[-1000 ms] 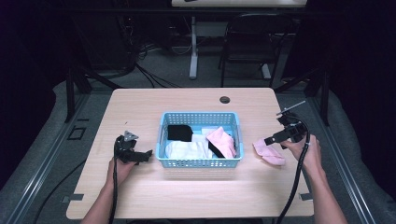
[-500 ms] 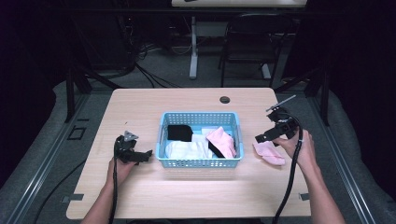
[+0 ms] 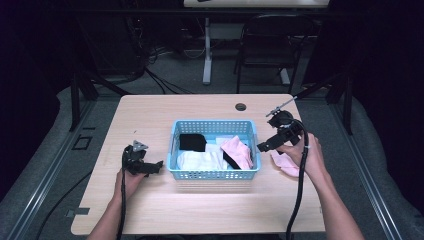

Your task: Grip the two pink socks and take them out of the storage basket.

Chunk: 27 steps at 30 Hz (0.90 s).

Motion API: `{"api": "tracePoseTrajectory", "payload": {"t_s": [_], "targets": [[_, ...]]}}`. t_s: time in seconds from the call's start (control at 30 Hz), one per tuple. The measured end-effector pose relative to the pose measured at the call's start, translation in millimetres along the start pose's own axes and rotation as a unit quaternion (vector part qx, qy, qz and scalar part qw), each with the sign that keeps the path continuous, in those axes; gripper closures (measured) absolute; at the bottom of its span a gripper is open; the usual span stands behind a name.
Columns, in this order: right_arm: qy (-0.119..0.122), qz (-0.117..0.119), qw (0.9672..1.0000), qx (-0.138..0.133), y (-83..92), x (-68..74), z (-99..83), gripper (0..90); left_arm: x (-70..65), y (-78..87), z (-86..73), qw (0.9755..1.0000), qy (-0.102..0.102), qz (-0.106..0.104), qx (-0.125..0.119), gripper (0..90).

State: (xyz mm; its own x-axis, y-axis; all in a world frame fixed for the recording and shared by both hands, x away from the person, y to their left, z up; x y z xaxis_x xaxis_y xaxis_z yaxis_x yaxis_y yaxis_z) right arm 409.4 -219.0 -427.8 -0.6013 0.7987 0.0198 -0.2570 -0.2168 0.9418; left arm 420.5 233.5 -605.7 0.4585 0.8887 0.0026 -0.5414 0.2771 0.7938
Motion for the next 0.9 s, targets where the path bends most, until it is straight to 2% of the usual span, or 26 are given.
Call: {"api": "tracePoseTrajectory", "payload": {"t_s": [0.03,0.3,0.43,0.53,0.57,0.6,0.63,0.73,0.9], "targets": [[0.009,-0.003,0.9999,0.008,-1.5,3.2,4.0,0.8,-0.1,0.0,0.0,1.0,0.0,0.0,0.0,0.5],[0.047,0.003,0.9986,0.023,-16.8,29.8,34.5,0.4,0.0,0.0,0.0,1.0,0.0,0.0,0.0,0.5],[0.064,0.017,0.9972,0.034,-28.7,41.2,49.3,0.5,0.0,0.0,0.0,1.0,0.0,0.0,0.0,0.5],[0.072,0.024,0.9962,0.043,-44.0,51.5,63.0,0.4,0.0,0.0,0.0,1.0,0.0,0.0,0.0,0.5],[0.072,0.024,0.9962,0.043,-44.0,51.5,63.0,0.4,0.0,0.0,0.0,1.0,0.0,0.0,0.0,0.5],[0.075,0.027,0.9957,0.048,-52.3,54.5,68.4,0.5,0.0,0.0,0.0,1.0,0.0,0.0,0.0,0.5],[0.075,0.027,0.9957,0.048,-52.3,54.5,68.4,0.5,0.0,0.0,0.0,1.0,0.0,0.0,0.0,0.5],[0.073,0.035,0.9948,0.062,-66.3,56.2,74.7,1.6,0.0,0.0,0.0,1.0,0.0,0.0,0.0,0.5],[0.072,0.034,0.9935,0.082,-87.9,57.9,80.3,5.0,0.0,0.0,0.0,1.0,0.0,0.0,0.0,0.5]]}}
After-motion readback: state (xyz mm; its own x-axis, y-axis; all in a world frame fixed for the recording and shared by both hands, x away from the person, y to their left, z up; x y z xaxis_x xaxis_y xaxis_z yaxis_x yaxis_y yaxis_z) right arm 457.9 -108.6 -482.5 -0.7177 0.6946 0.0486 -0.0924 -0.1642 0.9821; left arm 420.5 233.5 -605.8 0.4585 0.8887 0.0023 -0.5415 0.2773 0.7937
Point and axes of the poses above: each handheld gripper's, and its own axes: y roughly backward along the jaws, z roughly out of its top, x roughly to its left, the point moved 2 cm from there along -y, roughly forward along the jaws, and after that the axes turned 8 degrees about x, right-handed, at the moved point
